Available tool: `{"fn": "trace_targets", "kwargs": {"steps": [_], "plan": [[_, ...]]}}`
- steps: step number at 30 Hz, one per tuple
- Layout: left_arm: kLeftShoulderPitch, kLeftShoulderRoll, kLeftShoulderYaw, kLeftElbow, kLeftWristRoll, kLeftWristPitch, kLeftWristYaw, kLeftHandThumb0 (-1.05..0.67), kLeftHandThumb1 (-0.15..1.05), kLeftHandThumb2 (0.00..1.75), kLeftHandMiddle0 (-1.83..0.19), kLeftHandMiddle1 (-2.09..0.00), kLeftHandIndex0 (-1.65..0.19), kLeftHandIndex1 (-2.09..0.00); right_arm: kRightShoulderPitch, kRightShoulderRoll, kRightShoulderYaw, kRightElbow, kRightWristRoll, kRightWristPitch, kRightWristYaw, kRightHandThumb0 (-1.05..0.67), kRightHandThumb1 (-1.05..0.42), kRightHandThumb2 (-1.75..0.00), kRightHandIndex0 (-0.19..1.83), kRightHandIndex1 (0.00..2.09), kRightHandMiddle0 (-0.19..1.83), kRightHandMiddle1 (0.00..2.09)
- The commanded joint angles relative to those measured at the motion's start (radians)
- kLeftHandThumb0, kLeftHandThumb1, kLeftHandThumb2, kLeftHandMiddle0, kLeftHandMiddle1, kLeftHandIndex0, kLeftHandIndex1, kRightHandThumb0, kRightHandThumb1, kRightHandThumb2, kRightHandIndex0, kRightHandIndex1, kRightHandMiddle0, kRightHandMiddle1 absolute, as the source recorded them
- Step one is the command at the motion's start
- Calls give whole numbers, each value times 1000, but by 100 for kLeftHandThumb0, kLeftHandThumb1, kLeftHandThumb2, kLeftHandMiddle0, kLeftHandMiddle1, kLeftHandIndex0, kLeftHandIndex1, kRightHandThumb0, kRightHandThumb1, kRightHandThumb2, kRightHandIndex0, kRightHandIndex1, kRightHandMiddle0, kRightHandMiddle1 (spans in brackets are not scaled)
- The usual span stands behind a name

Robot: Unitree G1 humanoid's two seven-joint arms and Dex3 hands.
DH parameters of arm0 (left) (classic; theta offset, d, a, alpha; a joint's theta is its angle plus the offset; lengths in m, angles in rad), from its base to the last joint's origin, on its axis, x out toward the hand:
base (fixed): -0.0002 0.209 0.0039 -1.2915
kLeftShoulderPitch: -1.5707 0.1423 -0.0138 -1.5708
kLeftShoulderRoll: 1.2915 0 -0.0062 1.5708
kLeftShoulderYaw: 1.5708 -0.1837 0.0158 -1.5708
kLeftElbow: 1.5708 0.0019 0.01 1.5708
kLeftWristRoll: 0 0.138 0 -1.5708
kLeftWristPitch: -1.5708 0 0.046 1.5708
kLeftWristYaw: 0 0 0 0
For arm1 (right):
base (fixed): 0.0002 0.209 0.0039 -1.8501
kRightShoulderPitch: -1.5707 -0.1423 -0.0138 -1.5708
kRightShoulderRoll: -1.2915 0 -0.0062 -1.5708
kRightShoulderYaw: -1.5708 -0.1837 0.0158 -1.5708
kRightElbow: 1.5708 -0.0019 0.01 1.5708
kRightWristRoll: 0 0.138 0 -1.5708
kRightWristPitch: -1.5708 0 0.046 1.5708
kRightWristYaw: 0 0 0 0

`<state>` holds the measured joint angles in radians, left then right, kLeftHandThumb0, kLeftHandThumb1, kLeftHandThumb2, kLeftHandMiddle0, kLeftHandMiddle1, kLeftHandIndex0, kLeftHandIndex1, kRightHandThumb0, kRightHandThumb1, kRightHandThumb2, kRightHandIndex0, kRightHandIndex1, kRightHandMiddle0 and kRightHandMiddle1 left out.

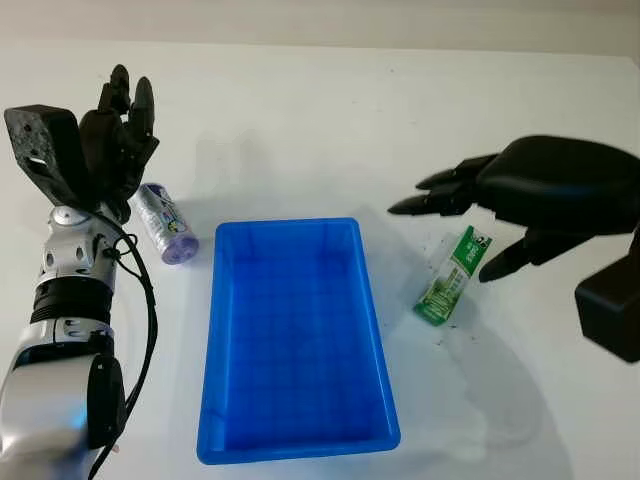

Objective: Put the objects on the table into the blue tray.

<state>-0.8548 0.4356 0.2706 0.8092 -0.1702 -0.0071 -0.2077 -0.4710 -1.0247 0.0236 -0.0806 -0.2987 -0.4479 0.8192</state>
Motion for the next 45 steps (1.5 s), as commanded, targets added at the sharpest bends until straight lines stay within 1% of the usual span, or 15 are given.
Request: {"fn": "trace_targets", "kwargs": {"steps": [1,9,13,15,16,17,18,19,21,24,29,31,36,40,45], "plan": [[-16,14,0,7,4,0,-3,-71,105,57,14,-6,12,-6,23,-19,3,-18,-6,9,9,-17,-80,-6,35,8,37,5],[-20,18,-7,0,16,16,4,-71,105,58,14,-5,13,-5,82,-1,13,38,-40,-36,-24,-20,-79,-5,38,9,41,7],[-20,17,-10,4,17,8,-1,-72,105,57,14,-6,12,-6,90,8,28,98,-65,-112,-78,-22,-83,-7,45,12,44,8],[-21,18,-11,6,16,9,-4,-72,105,57,15,-5,12,-6,92,18,36,149,-90,-169,-130,-20,-86,-6,54,19,52,15],[-21,19,-10,8,15,9,-5,-72,105,57,15,-5,12,-5,92,22,40,167,-101,-186,-151,-20,-86,-6,53,28,47,27],[-22,19,-11,9,17,10,-1,-72,105,57,15,-5,12,-5,88,28,44,196,-114,-221,-184,-20,-88,-6,46,46,34,57],[-22,20,-12,9,18,11,1,-72,105,57,14,-6,12,-6,84,33,48,218,-123,-247,-209,-20,-91,-6,25,102,12,112],[-23,20,-12,9,19,12,2,-72,105,57,14,-6,12,-6,79,37,50,240,-142,-275,-240,-20,-92,-6,11,133,4,132],[-25,22,-13,11,17,13,-5,-72,105,58,15,-5,13,-5,58,45,60,295,-208,-339,-323,-24,-95,-6,2,174,-1,169],[-26,21,-14,13,20,11,0,-72,105,58,14,-6,12,-6,20,51,85,378,-300,-415,-433,-30,-96,-6,8,193,6,186],[-24,19,-7,12,11,11,-9,-71,105,58,15,-5,13,-5,-37,63,132,485,-452,-506,-631,-38,-97,-6,22,207,19,197],[-22,21,-6,11,10,10,-13,-70,105,58,16,-5,14,-5,-51,65,147,506,-514,-523,-720,-41,-100,-6,34,209,26,202],[-18,24,-11,9,15,8,-13,-71,105,59,16,-5,13,-5,-101,78,173,492,-626,-470,-862,-44,-105,-18,83,209,56,209],[-22,19,-14,13,20,5,-2,-71,105,59,15,-6,13,-5,-181,112,193,540,-627,-414,-889,-43,-105,-12,84,209,60,209],[-24,13,-11,22,15,-5,-10,-73,105,57,15,-5,13,-5,-325,160,219,665,-632,-383,-990,-44,-102,-6,85,209,70,209]]}}
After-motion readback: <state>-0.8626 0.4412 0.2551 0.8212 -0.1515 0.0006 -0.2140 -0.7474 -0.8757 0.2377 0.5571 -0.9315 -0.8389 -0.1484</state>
